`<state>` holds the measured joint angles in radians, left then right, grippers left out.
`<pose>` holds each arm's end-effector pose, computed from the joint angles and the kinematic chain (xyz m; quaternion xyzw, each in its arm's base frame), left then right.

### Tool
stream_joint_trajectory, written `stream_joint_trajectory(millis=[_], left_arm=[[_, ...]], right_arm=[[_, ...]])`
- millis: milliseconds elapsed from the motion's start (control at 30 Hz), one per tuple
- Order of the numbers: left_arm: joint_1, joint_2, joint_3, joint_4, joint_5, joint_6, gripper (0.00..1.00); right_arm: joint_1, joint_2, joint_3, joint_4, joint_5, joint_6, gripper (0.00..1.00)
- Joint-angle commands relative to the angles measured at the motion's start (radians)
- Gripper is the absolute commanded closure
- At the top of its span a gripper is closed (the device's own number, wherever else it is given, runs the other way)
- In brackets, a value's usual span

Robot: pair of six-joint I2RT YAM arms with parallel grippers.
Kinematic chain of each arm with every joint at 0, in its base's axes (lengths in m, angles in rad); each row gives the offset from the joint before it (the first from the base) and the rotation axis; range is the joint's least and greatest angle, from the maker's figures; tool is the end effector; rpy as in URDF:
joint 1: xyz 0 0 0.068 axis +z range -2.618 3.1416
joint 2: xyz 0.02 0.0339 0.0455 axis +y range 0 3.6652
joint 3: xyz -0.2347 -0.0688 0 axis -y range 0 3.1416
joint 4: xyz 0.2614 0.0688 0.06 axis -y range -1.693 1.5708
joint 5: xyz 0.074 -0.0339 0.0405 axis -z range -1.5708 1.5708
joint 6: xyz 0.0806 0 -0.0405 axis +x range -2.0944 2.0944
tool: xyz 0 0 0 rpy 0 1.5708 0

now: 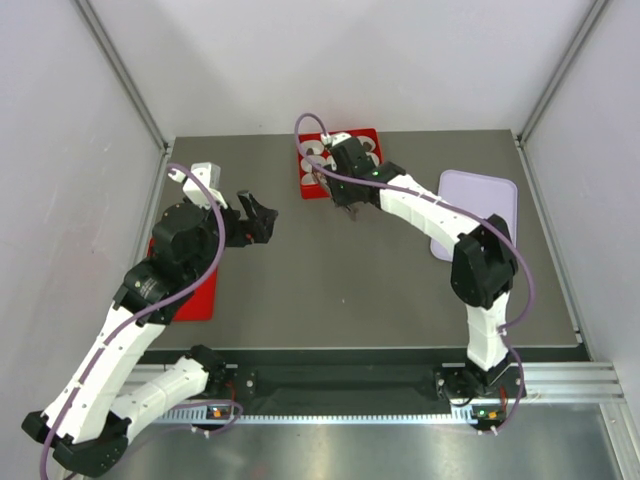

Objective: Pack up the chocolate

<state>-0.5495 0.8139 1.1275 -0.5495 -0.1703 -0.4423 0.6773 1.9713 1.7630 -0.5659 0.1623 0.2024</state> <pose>0.2102 -0.1127 0.3860 -0.0106 0.7843 -0.2347 0.5742 0.3896 0.2966 0.2269 -0.1855 0.9003 0.0970 0.3816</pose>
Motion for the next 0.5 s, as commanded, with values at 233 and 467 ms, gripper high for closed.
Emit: stream_joint_trajectory(millis=[233, 467], left_arm=[[0.000, 0.008, 0.002, 0.039, -0.015, 0.017, 0.05], [0.000, 0.011, 0.000, 0.043, -0.017, 0.020, 0.05]], right_arm=[[-0.016, 0.018, 0.046, 0.052, -0.038, 0.006, 0.64], [-0.025, 0.009, 0.056, 0.057, -0.038, 0.005, 0.64]])
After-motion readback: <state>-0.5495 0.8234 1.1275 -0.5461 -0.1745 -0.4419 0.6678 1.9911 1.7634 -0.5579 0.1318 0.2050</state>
